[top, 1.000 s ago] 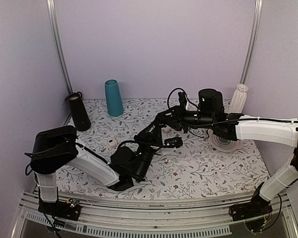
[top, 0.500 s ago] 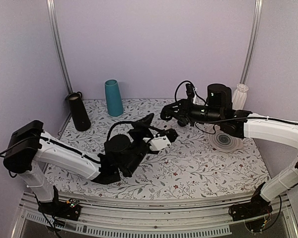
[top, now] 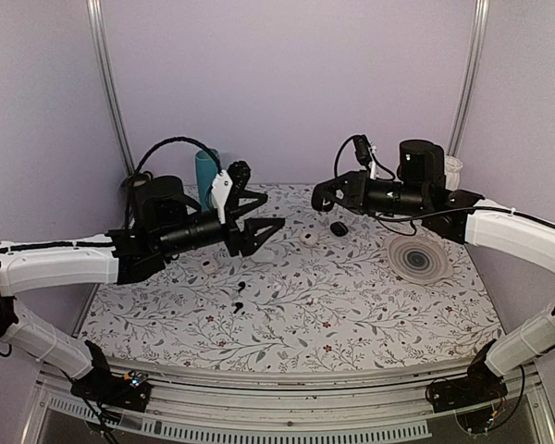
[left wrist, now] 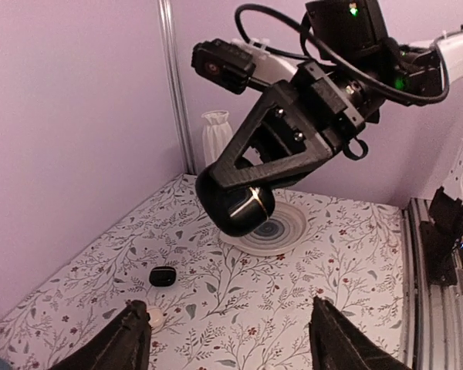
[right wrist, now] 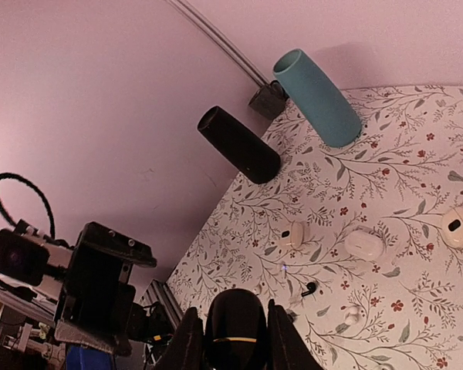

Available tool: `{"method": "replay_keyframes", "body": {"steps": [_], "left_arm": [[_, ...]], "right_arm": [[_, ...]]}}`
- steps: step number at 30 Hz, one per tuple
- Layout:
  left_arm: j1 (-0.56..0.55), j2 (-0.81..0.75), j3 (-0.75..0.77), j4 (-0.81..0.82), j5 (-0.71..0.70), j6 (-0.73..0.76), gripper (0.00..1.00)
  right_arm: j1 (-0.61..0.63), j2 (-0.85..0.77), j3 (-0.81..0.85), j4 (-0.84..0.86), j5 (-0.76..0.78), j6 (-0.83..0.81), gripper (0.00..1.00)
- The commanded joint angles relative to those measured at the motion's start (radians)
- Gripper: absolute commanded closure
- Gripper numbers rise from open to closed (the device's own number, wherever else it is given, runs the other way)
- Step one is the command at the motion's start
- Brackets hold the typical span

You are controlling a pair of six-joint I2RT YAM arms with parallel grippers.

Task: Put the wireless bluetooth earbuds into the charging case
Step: Pass from the right arm to the left

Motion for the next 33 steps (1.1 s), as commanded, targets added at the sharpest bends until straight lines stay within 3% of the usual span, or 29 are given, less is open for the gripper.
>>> {"method": "replay_keyframes", "body": {"steps": [1,5,9,17,29,33], "left_arm": [[0.12,-0.005,-0.009,-0.01,0.445,-0.329,0.31],[0.194,0.036,-0.011,0.083,0.65,-0.501,0.35],[0.222,0.074,-0.003,0.218,0.762,-0.653,0.39],[0.221,0.152,0.026,0.352,0.813,-0.838,0.5],[0.221,0.163,0.018,0.401,0.77,-0.895,0.67],[0.223,0.166,0.013,0.421,0.749,-0.913,0.69]], "right_arm": [[-0.001,0.015,0.078,0.0,-0.138,-0.12,0.97],[0.0,0.04,0.086,0.015,-0.236,-0.149,0.97],[0.02,0.074,0.146,-0.008,-0.296,-0.18,0.97],[0.085,0.136,0.231,-0.086,-0.316,-0.274,0.97],[0.116,0.171,0.266,-0.106,-0.341,-0.282,0.97],[0.128,0.189,0.275,-0.09,-0.362,-0.266,0.97]]}}
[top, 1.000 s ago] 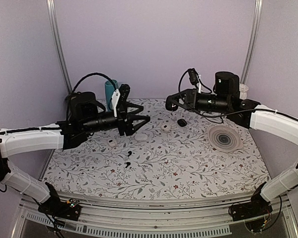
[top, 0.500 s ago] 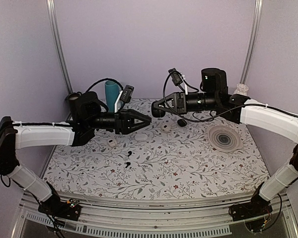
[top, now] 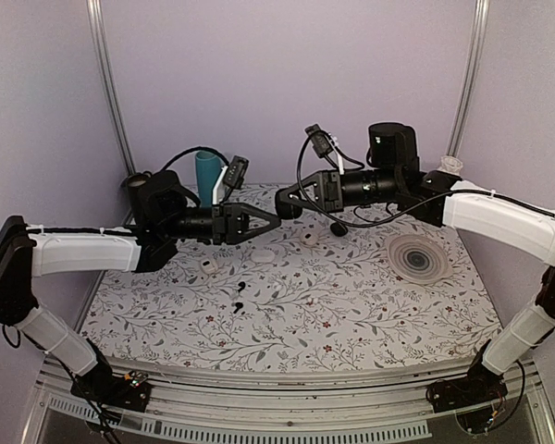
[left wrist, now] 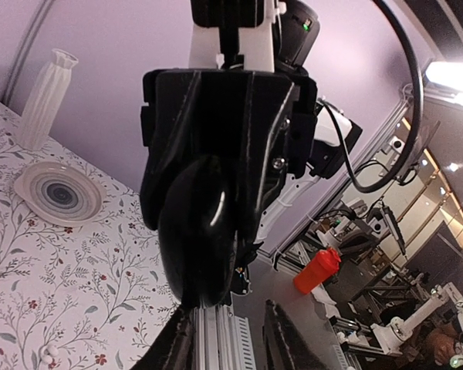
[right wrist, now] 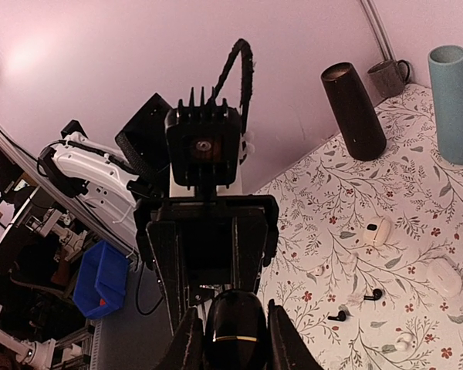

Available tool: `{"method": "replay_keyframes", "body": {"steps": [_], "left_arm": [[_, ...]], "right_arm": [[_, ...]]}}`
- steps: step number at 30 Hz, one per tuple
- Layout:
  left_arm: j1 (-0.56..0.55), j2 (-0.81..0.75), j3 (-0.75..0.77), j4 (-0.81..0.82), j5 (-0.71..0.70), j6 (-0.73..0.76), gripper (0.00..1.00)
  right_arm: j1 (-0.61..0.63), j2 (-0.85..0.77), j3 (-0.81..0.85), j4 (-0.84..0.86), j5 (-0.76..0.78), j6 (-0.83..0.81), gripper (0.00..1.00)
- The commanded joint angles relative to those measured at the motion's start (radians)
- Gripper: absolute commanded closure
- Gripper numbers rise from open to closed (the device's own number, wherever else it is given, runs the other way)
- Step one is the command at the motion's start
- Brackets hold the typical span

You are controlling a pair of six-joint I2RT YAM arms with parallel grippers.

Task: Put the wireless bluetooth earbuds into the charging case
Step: Pass from the right arm to the left

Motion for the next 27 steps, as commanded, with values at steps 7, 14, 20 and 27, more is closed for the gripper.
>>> {"method": "replay_keyframes", "body": {"steps": [7,14,20,27], "left_arm": [[0.011,-0.01,0.006,0.057,-0.061,0.002,0.63],[0.014,-0.025,0.007,0.009,-0.075,0.046,0.58],[0.016,-0.033,0.001,0.03,-0.072,0.04,0.62],[0.014,-0.016,-0.008,0.094,-0.049,-0.012,0.77]], "right_arm": [[0.033,0.051,0.041,0.012,-0.059,0.022,0.97],[0.033,0.043,0.052,0.006,-0.059,0.02,0.97],[0.034,0.05,0.049,0.008,-0.059,0.024,0.97],[0.042,0.067,0.054,0.016,-0.042,0.03,0.96]]}}
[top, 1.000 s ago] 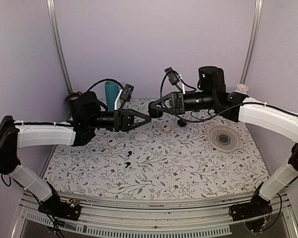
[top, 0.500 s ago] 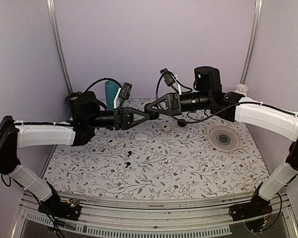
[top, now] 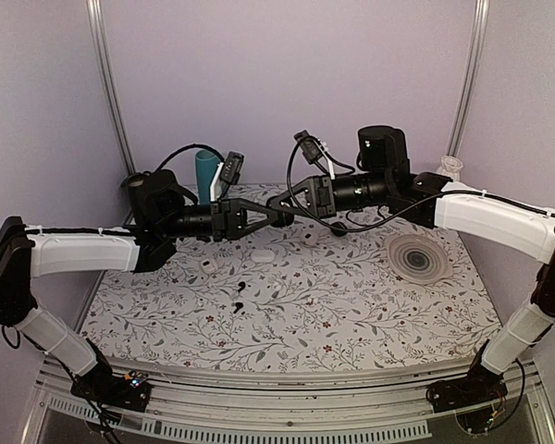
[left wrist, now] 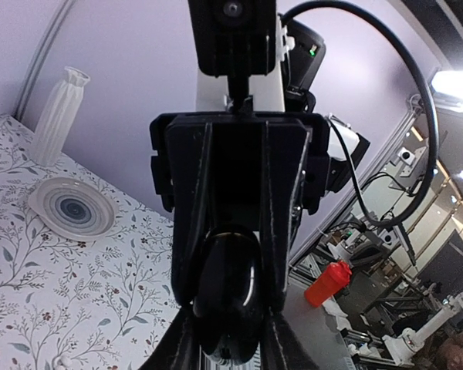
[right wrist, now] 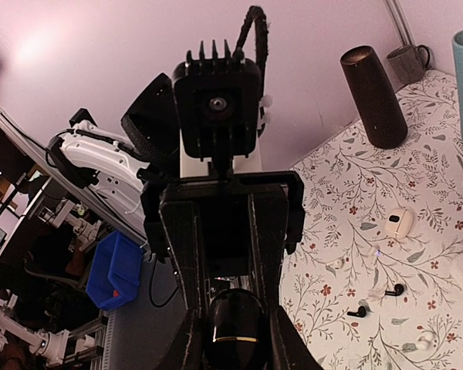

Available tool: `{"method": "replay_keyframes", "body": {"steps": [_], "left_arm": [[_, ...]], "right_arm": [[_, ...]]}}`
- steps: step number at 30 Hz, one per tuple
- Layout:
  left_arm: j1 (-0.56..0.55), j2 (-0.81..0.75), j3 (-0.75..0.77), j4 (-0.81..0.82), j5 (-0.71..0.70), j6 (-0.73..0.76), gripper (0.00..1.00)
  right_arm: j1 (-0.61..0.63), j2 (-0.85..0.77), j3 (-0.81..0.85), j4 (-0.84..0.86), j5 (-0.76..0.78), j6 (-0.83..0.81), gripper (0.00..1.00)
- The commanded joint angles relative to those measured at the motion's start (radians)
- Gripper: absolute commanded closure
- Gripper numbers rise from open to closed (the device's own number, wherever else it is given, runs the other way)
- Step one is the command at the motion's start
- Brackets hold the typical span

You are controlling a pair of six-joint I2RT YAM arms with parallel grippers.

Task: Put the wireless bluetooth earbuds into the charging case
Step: Pass from the right arm to the left, then open the charging case.

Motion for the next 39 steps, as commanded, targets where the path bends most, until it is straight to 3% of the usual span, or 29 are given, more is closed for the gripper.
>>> {"method": "replay_keyframes", "body": {"steps": [1,5,6,11,17,26,39], "left_arm": [[0.007,-0.008,-0.007,0.08,0.009,-0.026,0.81],[0.007,-0.007,-0.019,0.114,0.014,-0.045,1.0],[0.007,-0.007,-0.022,0.121,0.013,-0.048,1.0],[0.007,-0.013,-0.05,0.183,0.0,-0.079,1.0],[0.031,-0.059,-0.099,0.198,-0.061,-0.083,1.0],[0.05,-0.109,-0.146,0.236,-0.147,-0.114,1.0],[0.053,-0.107,-0.173,0.31,-0.17,-0.193,1.0]], "right_arm": [[0.015,0.026,0.03,0.014,0.0,0.005,0.96],[0.015,0.021,0.026,0.022,0.023,0.009,0.86],[0.015,0.017,0.022,0.028,0.03,0.01,0.77],[0.015,-0.014,-0.015,0.066,0.086,0.022,0.52],[0.015,-0.096,-0.114,0.145,0.239,0.047,0.29],[0.03,-0.114,-0.172,0.275,0.271,0.123,0.25],[0.074,-0.05,-0.14,0.299,0.288,0.124,0.24]]}}
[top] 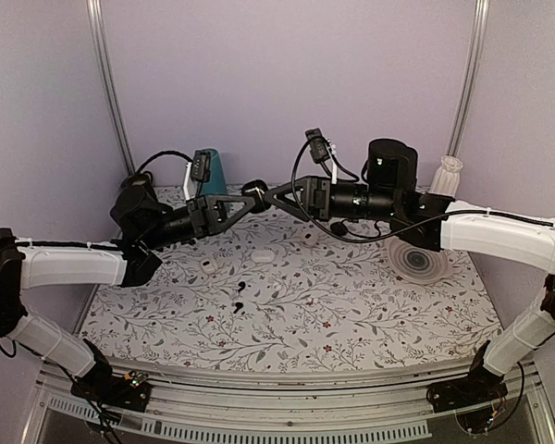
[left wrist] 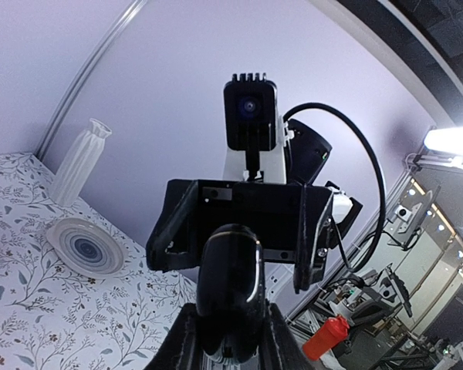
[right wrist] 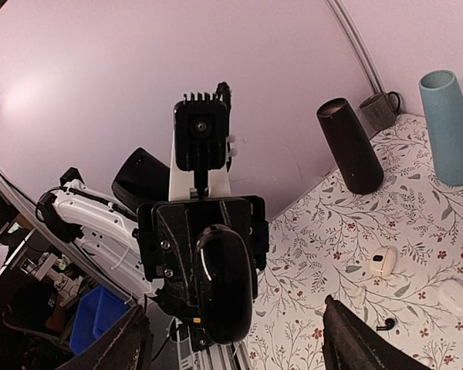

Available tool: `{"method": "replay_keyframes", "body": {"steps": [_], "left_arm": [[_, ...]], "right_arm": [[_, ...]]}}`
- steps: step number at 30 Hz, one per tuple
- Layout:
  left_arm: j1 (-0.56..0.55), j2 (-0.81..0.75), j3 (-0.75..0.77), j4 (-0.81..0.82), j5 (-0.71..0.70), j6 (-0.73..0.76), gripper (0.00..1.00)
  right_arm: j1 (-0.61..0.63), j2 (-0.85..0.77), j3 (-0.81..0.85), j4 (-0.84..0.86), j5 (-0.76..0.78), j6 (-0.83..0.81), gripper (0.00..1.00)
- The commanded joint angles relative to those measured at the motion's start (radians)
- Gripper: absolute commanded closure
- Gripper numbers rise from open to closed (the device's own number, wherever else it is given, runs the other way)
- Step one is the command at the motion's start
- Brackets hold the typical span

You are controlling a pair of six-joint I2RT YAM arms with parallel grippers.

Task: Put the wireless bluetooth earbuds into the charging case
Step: Open the charging case, then pass from the left arm to the right

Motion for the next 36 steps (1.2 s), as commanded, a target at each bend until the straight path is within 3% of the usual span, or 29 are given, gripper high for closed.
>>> {"method": "replay_keyframes", "body": {"steps": [1,15,31,36], "left_arm": [[0.014,-0.01,-0.01,0.069,-0.011,-0.036,1.0],[0.031,-0.031,-0.025,0.127,0.059,-0.054,1.0],[0.051,-0.042,-0.045,0.09,0.027,-0.043,1.0],[0.052,-0.037,-0.043,0.098,0.031,-0.049,1.0]], "right_arm": [[0.004,0.035,0.019,0.03,0.017,0.011,0.24],[-0.023,0.005,-0.053,0.019,0.162,0.078,0.24],[-0.001,-0.047,-0.085,0.146,0.08,0.094,0.26],[0.009,-0.043,-0.101,0.181,0.081,0.104,0.3]]}}
